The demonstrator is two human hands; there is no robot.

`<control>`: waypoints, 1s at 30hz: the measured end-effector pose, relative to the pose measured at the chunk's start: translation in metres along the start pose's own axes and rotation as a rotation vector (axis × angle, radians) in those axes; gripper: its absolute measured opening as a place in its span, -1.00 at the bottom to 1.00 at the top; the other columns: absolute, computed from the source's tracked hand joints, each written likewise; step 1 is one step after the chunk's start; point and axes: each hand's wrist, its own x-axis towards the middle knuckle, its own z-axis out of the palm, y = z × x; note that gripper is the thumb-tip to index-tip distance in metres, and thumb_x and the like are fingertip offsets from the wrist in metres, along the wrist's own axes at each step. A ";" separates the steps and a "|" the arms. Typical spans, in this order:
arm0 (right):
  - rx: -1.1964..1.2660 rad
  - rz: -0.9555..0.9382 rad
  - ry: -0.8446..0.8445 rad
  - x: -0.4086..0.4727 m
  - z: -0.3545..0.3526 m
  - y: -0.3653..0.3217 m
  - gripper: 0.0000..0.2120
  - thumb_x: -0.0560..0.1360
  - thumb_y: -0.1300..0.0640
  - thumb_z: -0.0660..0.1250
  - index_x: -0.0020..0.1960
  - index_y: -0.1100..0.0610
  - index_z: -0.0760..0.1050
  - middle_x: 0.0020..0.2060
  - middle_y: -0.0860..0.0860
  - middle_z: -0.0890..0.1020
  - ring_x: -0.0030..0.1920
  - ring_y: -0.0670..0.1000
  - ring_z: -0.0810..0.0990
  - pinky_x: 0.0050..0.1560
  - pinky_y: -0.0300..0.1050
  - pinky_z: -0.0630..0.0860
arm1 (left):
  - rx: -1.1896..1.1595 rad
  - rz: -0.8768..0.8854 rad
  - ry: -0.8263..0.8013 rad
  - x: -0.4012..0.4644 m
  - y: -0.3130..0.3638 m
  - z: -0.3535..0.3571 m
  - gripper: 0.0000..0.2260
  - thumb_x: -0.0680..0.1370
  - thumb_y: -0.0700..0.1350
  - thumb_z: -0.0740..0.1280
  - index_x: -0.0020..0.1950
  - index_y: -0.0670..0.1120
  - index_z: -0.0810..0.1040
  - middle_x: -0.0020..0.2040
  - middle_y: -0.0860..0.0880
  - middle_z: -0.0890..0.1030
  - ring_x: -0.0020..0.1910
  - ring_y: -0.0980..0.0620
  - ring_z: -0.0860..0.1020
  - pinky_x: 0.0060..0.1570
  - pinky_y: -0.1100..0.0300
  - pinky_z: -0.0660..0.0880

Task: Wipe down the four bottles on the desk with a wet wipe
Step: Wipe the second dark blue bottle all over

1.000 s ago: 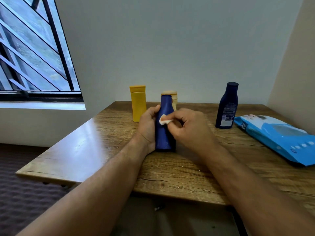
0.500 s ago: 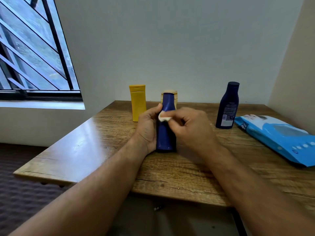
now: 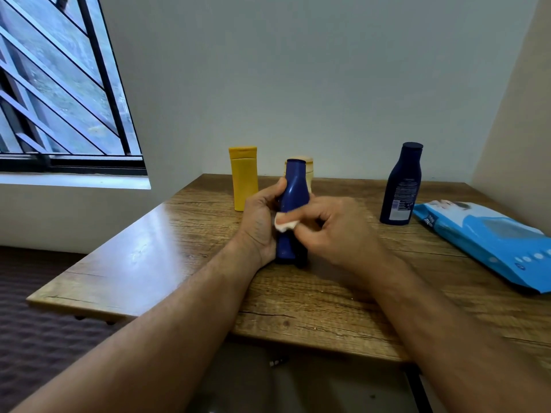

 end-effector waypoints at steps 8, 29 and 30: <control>0.002 -0.058 0.007 -0.001 -0.004 0.004 -0.85 0.48 0.20 0.43 0.00 0.02 0.71 -0.26 -0.15 0.66 -0.31 -0.09 0.61 -0.33 -0.28 0.51 | 0.035 -0.002 -0.034 -0.003 0.000 0.000 -0.67 0.52 0.04 0.35 0.08 -0.20 0.63 -0.14 -0.15 0.67 -0.15 -0.08 0.65 -0.01 0.03 0.60; -0.059 -0.090 0.036 0.000 -0.004 0.003 -0.82 0.45 0.22 0.46 0.00 0.02 0.70 -0.20 -0.26 0.58 -0.25 -0.26 0.58 -0.26 -0.49 0.41 | -0.096 0.075 -0.042 0.011 0.003 -0.010 -0.55 0.60 0.21 0.28 0.12 -0.17 0.62 -0.05 -0.14 0.65 -0.10 -0.03 0.64 0.05 0.08 0.59; -0.079 -0.084 0.109 0.001 -0.005 0.003 -0.82 0.47 0.20 0.45 0.02 0.00 0.70 -0.21 -0.27 0.56 -0.24 -0.27 0.56 -0.27 -0.49 0.40 | -0.104 0.066 -0.040 0.010 0.004 -0.011 -0.55 0.60 0.22 0.27 0.10 -0.17 0.63 -0.06 -0.14 0.65 -0.10 -0.03 0.64 0.06 0.07 0.58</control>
